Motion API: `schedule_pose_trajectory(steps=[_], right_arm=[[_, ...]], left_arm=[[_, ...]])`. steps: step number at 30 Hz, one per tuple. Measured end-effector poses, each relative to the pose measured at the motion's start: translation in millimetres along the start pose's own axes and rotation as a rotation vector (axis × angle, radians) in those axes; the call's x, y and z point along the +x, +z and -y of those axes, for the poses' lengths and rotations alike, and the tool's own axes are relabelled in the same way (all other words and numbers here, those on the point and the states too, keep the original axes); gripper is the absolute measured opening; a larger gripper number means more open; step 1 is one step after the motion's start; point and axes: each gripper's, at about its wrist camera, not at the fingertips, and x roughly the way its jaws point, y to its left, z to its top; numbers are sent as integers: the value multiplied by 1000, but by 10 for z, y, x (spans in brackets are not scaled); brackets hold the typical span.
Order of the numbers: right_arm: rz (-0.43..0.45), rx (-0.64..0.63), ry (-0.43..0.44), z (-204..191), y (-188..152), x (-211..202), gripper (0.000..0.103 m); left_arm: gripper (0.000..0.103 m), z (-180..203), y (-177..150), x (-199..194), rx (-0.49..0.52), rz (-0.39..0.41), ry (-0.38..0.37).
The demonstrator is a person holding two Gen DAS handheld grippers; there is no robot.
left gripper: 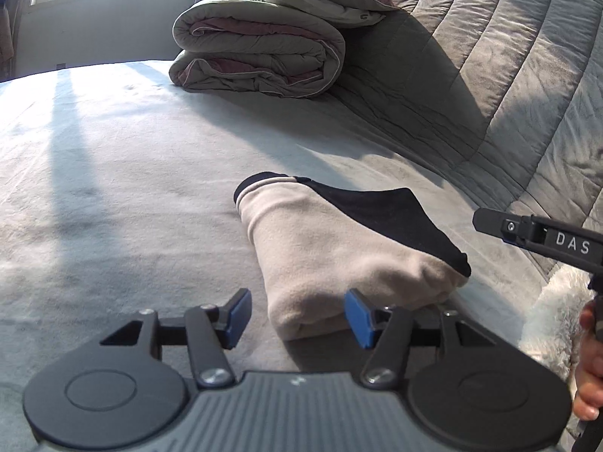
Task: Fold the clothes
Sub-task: 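Open both grippers and release the folded bundle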
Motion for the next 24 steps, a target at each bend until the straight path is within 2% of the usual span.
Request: schedule_pose_trajectory(steps=[4, 9, 13, 18, 21, 24], right_arm=[[-19, -7, -11, -236, 42, -367, 57], [-41, -20, -28, -529, 55, -778, 70], [-67, -8, -43, -735, 45, -1048, 78], [-102, 40, -64, -900, -32, -1287, 98], [-119, 48, -74, -1011, -113, -1396, 103], [-134, 38, -82, -1131, -215, -1473, 103]], left_arm=[[81, 29, -39, -480, 8, -28, 59], [96, 13, -103, -1011, 4, -54, 84], [101, -39, -172, -1333, -7, -69, 109], [102, -126, -288, -1623, -11, -103, 105], [102, -202, -395, -1749, -1, -126, 102], [102, -342, -543, -1831, 4, -166, 96]])
